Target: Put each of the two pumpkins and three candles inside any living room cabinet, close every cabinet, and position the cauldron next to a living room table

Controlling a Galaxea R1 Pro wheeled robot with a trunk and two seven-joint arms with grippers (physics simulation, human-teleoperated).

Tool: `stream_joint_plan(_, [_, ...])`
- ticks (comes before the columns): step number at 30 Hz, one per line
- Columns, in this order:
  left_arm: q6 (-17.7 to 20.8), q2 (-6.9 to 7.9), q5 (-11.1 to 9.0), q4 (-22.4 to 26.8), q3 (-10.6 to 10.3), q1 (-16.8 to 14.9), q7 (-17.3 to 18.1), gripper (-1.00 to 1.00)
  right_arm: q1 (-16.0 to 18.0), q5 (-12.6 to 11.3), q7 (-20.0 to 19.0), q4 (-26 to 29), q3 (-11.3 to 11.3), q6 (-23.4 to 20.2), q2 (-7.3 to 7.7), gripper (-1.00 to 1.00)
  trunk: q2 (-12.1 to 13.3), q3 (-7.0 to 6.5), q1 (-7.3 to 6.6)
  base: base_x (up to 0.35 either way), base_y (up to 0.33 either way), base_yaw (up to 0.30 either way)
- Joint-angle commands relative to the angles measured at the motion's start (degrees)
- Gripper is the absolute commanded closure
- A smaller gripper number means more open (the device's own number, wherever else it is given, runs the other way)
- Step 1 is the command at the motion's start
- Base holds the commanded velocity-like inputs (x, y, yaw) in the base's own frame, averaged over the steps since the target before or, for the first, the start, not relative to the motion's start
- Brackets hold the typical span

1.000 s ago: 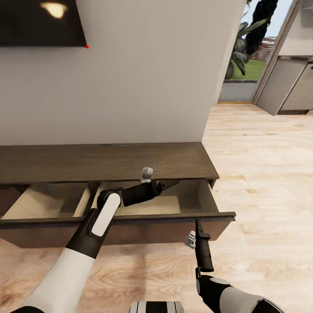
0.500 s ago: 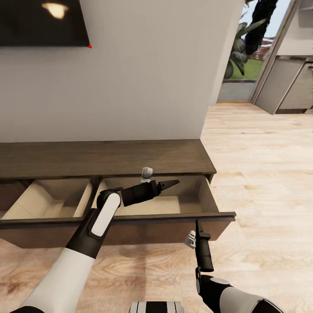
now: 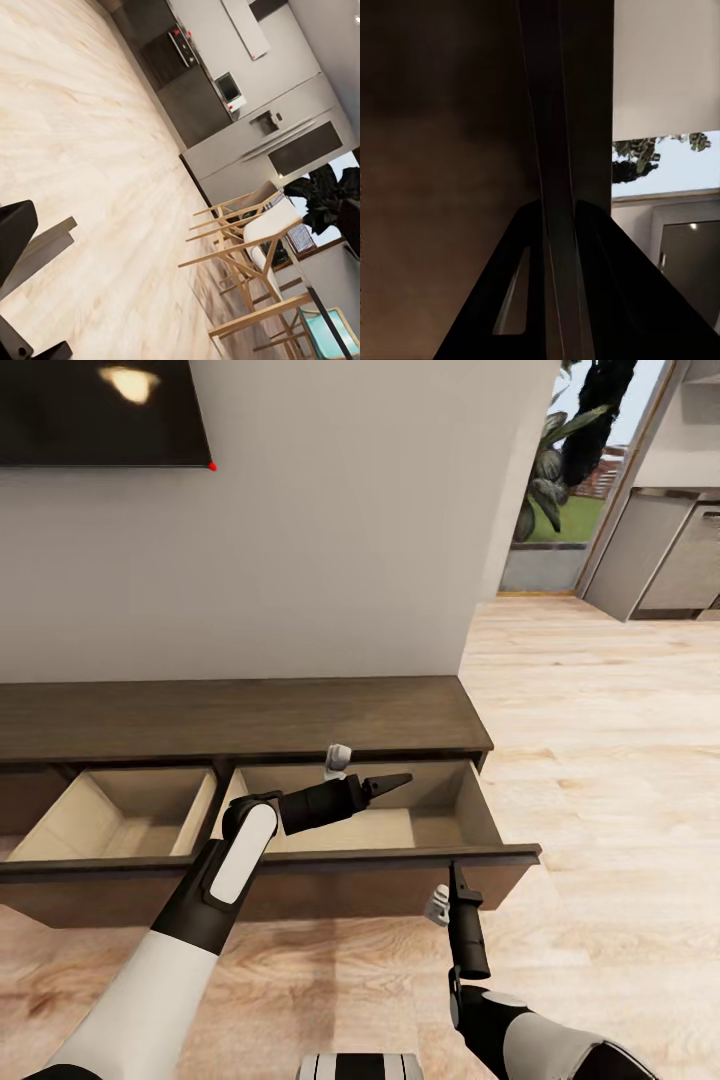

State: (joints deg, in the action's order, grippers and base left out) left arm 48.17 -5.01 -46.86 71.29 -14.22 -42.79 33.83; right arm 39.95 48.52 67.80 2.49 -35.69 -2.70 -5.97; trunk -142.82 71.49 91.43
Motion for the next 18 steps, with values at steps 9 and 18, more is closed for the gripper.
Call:
stream_joint_plan(9, [-0.01,0.0,0.01,-0.01,0.0,-0.01,0.01,-1.0,-0.97,0.35,-0.61,-0.09,-2.32,-0.02,-0.01,1.0,0.01,0.01,0.01,-0.02,0.0,0.0])
stream_joint_plan(18, [-0.01,0.06,0.01,-0.09,0.06,-0.01,0.01,-1.0,-0.95,0.35,-0.64,-0.1,-2.19,-0.02,-0.01,1.0,0.01,0.01,0.01,-0.007,0.0,0.0])
